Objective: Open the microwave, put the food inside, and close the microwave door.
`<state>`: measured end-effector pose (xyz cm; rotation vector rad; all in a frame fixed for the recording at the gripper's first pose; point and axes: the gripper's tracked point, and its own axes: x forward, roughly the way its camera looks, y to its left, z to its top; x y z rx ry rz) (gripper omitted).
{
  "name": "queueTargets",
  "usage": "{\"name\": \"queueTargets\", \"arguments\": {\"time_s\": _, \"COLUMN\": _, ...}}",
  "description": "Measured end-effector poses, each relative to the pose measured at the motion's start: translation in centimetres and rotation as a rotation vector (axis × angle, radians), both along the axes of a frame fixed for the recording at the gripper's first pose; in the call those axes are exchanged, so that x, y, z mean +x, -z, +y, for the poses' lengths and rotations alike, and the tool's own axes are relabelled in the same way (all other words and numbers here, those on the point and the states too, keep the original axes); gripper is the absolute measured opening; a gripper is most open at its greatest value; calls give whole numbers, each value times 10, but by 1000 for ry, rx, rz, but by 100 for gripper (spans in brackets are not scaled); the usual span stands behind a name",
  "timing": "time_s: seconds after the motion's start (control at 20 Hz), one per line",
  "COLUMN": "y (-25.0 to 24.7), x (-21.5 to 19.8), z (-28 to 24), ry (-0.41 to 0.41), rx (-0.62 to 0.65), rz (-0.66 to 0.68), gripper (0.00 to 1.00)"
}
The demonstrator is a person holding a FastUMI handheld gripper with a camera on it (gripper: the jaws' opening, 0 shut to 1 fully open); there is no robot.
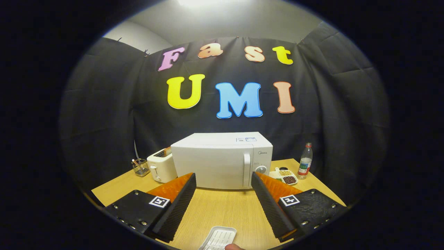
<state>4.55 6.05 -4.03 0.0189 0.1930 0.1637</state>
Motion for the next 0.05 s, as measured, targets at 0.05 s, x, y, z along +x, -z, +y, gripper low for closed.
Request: {"name": "queueTargets", "arguments": {"time_s": 0.05, "y": 0, "x": -1, "z": 1, "ry": -3, "rx": -2, "rz": -2, "gripper": 100}}
